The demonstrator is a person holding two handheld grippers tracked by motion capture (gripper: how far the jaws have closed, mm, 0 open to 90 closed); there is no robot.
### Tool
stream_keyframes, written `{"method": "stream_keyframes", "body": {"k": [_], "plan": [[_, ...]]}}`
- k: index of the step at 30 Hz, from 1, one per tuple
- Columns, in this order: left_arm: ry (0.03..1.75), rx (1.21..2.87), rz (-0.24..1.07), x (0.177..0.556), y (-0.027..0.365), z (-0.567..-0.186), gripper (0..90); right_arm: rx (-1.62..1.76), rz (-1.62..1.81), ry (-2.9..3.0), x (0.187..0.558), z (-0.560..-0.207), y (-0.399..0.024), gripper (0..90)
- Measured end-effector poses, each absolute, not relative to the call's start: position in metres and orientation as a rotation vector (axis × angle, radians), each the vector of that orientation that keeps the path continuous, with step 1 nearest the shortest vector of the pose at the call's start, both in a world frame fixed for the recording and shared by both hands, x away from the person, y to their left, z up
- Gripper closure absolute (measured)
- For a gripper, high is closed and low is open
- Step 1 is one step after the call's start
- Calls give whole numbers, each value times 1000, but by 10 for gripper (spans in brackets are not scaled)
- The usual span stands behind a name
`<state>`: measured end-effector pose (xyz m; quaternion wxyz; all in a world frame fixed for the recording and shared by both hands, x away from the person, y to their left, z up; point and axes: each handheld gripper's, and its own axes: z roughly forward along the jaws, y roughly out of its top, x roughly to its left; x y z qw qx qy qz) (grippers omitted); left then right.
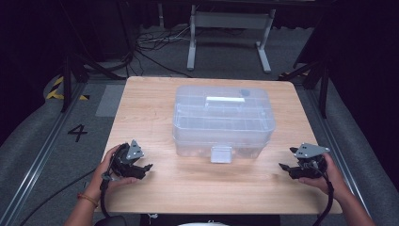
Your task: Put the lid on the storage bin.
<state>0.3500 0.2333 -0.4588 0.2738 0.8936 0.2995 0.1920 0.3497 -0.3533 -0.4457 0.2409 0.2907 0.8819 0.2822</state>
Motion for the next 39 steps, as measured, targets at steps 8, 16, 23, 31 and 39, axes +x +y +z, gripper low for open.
{"method": "stream_keyframes", "body": {"k": [8,16,23,31,39], "plan": [[832,2372,498,339,246,-466,181,937,844,2380,342,-465,-377,243],[878,2332,439,326,257,-472,177,1097,915,2324,336,-482,-403,217],[922,2232,347,326,266,-483,149,1218,1008,2265,335,-489,-419,183],[950,2224,356,324,265,-483,147,1210,1005,2268,336,-489,-418,173],[969,2218,373,324,265,-483,148,1219,1003,2263,336,-489,-418,171]]}}
